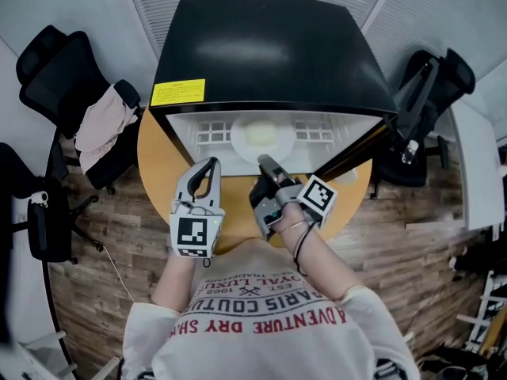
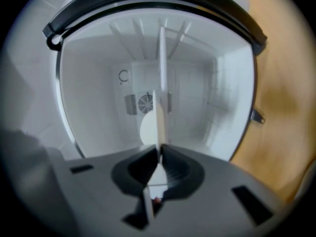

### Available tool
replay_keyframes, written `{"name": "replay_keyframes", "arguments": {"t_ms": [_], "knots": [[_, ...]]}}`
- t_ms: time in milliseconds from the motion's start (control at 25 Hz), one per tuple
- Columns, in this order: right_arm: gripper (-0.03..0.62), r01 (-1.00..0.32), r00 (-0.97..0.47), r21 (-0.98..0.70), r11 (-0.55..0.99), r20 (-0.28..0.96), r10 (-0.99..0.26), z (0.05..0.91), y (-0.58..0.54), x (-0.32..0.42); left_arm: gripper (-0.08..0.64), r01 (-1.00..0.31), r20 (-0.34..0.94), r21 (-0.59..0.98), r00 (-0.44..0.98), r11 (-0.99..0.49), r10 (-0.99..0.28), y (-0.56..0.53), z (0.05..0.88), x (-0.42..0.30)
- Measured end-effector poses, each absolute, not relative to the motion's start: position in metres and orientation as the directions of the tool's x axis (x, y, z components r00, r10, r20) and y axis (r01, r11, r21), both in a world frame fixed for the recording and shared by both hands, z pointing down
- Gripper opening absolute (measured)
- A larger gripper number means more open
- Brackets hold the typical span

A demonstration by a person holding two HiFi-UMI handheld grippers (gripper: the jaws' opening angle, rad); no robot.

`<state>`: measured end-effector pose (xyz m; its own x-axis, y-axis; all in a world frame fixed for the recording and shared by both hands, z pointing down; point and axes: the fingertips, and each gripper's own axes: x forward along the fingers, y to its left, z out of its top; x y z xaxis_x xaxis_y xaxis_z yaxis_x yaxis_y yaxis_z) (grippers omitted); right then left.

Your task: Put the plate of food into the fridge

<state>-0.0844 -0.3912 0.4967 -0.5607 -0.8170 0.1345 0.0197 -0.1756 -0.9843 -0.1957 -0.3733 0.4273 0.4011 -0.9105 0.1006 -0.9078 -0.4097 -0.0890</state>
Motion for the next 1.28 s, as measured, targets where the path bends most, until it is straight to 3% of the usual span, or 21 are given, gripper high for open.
{"name": "replay_keyframes", "arguments": {"t_ms": [440, 840, 1280], "knots": [[0.06, -0.056, -0.557, -0.99, -0.132, 0.141, -0.819, 0.497, -0.415, -0.086, 0.034, -0.904, 0.109, -0.079, 0.411, -0.42, -0.905, -0.388, 0.432, -0.196], [0.185, -0.14, -0.548, -0.982, -0.129, 0.185, -0.816, 0.51, -0.429, -0.081, 0.034, -0.9, 0.127, -0.069, 0.421, -0.431, -0.898, -0.394, 0.439, -0.191], [0.219, -0.196, -0.544, -0.975, -0.103, 0.195, -0.816, 0.512, -0.437, -0.077, 0.034, -0.907, 0.136, -0.065, 0.405, -0.416, -0.904, -0.394, 0.442, -0.195]]}}
